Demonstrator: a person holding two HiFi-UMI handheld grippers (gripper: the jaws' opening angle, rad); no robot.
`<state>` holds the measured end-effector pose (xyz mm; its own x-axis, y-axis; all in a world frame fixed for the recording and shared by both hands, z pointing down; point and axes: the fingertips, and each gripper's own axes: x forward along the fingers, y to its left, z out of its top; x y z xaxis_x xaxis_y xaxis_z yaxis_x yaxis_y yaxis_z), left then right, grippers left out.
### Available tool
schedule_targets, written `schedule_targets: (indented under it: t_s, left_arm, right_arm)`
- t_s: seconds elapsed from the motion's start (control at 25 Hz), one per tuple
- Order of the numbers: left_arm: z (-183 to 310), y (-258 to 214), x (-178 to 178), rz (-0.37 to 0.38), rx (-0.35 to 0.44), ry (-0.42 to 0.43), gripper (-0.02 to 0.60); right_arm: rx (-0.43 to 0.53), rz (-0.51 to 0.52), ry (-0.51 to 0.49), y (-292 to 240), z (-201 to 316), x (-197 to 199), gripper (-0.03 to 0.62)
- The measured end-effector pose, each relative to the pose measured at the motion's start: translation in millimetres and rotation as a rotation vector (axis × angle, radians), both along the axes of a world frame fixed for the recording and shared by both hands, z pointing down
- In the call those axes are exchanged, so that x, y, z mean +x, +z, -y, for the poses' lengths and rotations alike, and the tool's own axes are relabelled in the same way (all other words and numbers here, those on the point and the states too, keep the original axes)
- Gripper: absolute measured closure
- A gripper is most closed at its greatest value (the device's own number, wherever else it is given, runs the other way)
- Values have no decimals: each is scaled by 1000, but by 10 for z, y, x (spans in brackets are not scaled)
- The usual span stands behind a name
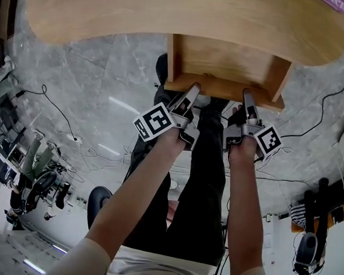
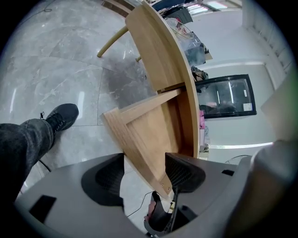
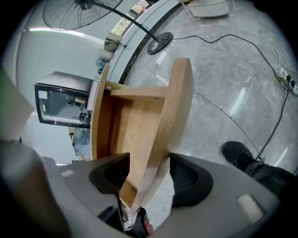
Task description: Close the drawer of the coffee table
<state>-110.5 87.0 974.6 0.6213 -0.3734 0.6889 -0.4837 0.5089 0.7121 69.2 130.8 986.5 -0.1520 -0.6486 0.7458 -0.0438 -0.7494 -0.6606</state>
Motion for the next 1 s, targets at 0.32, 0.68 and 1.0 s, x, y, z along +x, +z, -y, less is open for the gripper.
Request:
schedule_targets:
  t_s: [0.32,0.68,1.0]
  left_arm:
    - [28,-81,-20,-8,-6,-52,316]
    - [178,-146,-37,-42,4,-71,291]
    - [288,-306,-13,-72,32,-88,288]
  right_arm:
    - [31,11,-23,-69,27,-27,295]
    - [64,10,17,-170,142,-57,275]
    - [119,-6,-27,-340,249,-30,249]
